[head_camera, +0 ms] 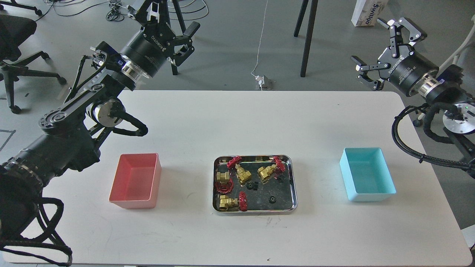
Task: Place valve in pink box and gear in blue box
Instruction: 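Swing the left arm over the metal tray toward the brass valves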
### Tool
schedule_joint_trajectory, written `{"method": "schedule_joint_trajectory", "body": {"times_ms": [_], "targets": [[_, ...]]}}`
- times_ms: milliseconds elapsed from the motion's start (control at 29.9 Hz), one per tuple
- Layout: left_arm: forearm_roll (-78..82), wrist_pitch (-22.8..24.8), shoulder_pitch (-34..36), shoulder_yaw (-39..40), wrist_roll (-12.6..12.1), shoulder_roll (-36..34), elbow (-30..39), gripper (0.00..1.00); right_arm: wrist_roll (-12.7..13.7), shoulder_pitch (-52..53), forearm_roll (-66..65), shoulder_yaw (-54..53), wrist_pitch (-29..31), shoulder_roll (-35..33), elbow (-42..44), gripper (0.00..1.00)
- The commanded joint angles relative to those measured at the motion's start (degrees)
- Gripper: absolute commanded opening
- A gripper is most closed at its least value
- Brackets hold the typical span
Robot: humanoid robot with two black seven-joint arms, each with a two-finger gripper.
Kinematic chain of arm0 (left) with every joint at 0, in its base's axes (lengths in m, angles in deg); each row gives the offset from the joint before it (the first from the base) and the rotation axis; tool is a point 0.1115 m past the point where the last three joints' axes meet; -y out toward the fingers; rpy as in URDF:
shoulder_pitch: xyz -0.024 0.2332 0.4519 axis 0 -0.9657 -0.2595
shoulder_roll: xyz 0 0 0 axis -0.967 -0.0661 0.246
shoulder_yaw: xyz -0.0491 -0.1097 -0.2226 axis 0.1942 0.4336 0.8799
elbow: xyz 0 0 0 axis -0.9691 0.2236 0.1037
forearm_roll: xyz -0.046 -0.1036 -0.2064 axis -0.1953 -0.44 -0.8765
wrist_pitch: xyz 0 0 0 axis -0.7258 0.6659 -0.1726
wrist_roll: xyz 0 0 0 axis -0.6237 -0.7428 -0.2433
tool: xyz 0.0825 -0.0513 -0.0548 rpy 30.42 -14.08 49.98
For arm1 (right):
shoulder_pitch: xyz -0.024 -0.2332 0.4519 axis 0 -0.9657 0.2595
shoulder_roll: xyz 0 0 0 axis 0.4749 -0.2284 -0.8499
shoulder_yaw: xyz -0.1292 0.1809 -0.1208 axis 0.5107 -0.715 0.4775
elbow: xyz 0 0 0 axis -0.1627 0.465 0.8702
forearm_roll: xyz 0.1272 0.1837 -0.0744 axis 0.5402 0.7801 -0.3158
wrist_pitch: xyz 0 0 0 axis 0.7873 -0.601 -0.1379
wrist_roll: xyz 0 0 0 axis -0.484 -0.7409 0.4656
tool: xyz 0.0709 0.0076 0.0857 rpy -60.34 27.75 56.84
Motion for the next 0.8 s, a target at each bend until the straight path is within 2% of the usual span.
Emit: {"method": "schedule_joint_trajectory", "body": {"times_ms": [0, 268, 334, 468, 535, 635, 769], "targets": [[-0.6, 0.0, 0.0, 0.5, 0.0, 0.1, -0.2, 1.00, 0.0, 0.1, 0.3, -0.5, 0.0, 0.0, 0.5, 1.00], [-12.2, 0.0, -1.5, 3.8, 0.0, 1.1, -3.9, 1.00, 0.1, 5.7, 0.9, -3.4, 0.0, 0.0, 2.5, 1.00], [-13.0, 0.0, -2.4, 5.0, 0.0, 2.6, -2.6, 1.00, 0.1, 7.9, 1.0, -3.3, 0.0, 0.1, 2.5, 1.00], [-13.7, 0.0, -3.6, 12.1, 0.0, 4.0, 1.3, 1.00, 0.3, 12.0, 0.9, -2.9, -0.1, 0.2, 2.8, 1.00], [-13.2, 0.0, -2.4, 11.7, 0.0, 3.5, 3.7, 1.00, 0.5, 12.5, 1.0, -3.1, -5.2, 0.2, 3.6, 1.00], [-7.4, 0.0, 2.5, 7.9, 0.0, -0.5, 8.1, 1.00, 0.4, 12.5, 1.1, -3.7, -6.5, 0.2, 3.6, 1.00], [4.0, 0.0, 11.5, -10.5, 0.0, -8.6, 15.3, 1.00, 0.4, 12.2, 3.4, -3.8, -6.5, 0.2, 3.3, 1.00]]}}
